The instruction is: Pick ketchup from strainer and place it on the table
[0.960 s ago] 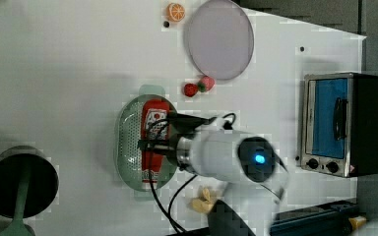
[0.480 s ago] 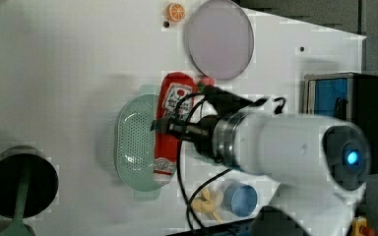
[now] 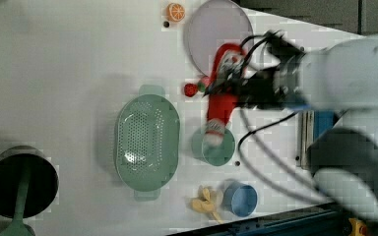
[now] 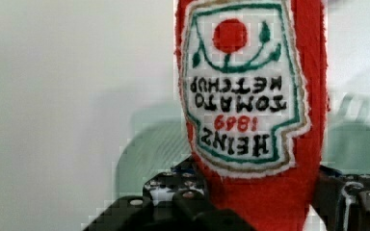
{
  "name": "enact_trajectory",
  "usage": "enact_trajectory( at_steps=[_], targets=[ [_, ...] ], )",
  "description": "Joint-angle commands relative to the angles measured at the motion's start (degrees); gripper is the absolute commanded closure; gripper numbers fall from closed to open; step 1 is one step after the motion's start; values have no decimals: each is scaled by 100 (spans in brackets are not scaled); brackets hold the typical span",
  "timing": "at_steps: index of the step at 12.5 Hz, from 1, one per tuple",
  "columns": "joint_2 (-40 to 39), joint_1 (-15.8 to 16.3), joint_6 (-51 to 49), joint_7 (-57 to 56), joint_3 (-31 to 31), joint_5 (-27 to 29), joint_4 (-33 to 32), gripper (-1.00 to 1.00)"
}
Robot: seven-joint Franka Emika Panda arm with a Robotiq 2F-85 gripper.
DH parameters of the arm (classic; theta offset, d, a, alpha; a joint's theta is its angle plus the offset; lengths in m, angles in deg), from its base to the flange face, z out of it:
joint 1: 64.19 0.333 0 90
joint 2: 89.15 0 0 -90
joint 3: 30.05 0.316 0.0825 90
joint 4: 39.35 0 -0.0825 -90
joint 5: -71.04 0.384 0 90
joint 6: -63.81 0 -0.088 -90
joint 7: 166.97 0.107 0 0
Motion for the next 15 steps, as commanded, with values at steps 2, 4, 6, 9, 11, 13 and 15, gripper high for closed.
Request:
enact_trajectory(
  at_steps=[2, 4, 6, 9, 11, 13, 15],
  targets=[
    [-48, -533, 9, -1008, -971, -172, 84, -21],
    [-45, -580, 12, -1642, -1390, -237, 75, -21],
    [-35, -651, 10, -2137, -1665, -236, 52, -21],
    [-12, -807, 59, -2452, -1838, -231, -184, -21],
    [60, -919, 404, -2477, -1866, -230, -573, -21],
    [145, -1021, 1012, -2477, -1868, -227, -1084, -21],
    [186, -1134, 1565, -2477, -1875, -197, -1650, -21]
  ],
)
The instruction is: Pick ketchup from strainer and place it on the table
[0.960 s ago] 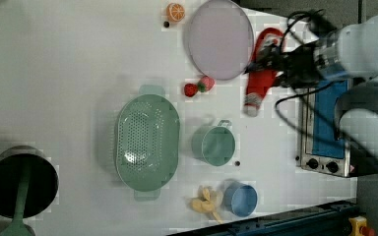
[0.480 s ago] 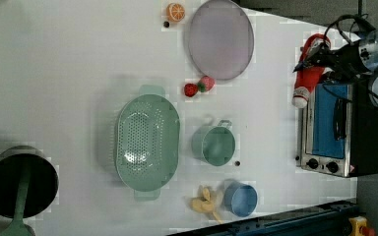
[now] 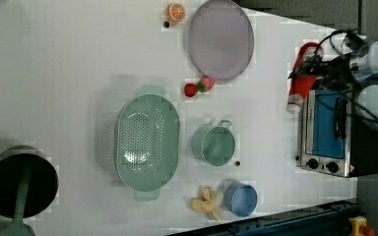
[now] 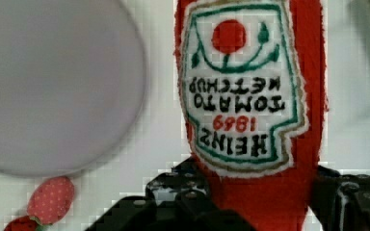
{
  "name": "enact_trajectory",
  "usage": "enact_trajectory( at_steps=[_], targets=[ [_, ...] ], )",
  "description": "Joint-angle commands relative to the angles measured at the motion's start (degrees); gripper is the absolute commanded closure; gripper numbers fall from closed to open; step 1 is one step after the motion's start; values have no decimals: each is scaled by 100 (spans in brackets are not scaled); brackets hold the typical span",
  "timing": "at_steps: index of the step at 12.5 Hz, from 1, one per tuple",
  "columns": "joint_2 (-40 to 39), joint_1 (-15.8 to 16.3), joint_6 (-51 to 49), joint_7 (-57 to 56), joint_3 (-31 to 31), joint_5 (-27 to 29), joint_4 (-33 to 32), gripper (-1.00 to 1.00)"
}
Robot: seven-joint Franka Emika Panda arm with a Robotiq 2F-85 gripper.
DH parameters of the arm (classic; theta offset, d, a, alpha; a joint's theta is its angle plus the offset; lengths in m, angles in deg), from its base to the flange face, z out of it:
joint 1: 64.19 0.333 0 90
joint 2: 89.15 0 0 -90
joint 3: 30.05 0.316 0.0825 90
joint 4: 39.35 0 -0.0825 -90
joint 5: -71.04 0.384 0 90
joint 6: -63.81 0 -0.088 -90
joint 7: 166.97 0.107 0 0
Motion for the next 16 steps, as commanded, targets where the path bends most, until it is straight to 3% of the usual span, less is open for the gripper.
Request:
enact_trajectory(
  at_steps=[1, 5, 9, 10, 13, 14, 16],
  targets=[
    [186, -109, 651, -342, 141, 59, -727, -21],
    [181, -302, 2141, -323, 135, 62, -1928, -21],
    [53, -346, 2302, -306, 122, 62, -2326, -21],
    [-40, -344, 2362, -306, 123, 62, -2326, -27],
    [-59, -345, 2402, -306, 151, 64, -2239, -90],
    [78, -342, 2404, -306, 175, 64, -2140, -100],
    [433, -339, 2336, -305, 229, 70, -1859, -100]
  ],
)
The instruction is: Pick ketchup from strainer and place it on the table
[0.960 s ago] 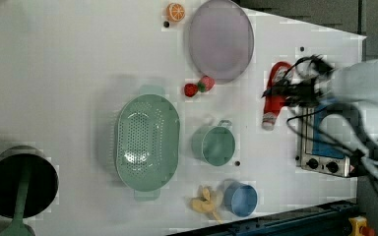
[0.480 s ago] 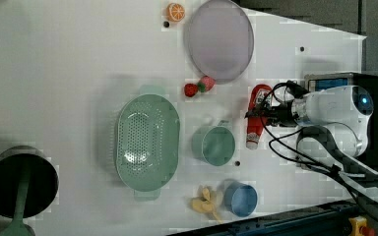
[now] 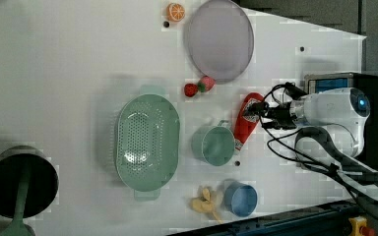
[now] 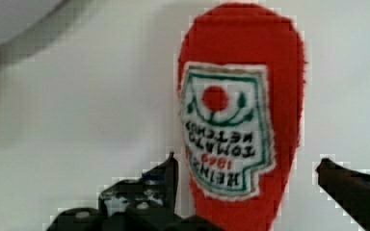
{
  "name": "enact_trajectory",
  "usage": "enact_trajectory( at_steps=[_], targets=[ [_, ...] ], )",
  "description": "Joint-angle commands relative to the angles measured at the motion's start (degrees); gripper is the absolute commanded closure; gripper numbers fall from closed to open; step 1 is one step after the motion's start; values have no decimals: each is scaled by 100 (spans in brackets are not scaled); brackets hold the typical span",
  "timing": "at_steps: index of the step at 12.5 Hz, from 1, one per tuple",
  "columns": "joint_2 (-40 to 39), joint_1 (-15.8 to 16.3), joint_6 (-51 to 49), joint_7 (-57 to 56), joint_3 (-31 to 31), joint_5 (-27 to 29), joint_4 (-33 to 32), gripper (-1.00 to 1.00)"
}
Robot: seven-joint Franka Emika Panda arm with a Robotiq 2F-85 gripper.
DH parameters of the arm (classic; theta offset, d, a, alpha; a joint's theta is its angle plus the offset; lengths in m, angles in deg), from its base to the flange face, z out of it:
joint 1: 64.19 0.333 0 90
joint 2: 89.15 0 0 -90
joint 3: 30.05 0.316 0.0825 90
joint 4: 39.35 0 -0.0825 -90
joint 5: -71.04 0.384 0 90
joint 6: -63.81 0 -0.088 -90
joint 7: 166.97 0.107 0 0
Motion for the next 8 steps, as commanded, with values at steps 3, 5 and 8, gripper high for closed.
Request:
enact_trajectory(
  at_steps=[3, 5, 8],
  targets=[
    [1075, -76, -618, -148, 83, -15, 1107, -100],
    [1229, -67, -1283, 44, 85, 5, 1657, -100],
    [1226, -54, -2424, 393, 96, 157, 2511, -100]
  ],
)
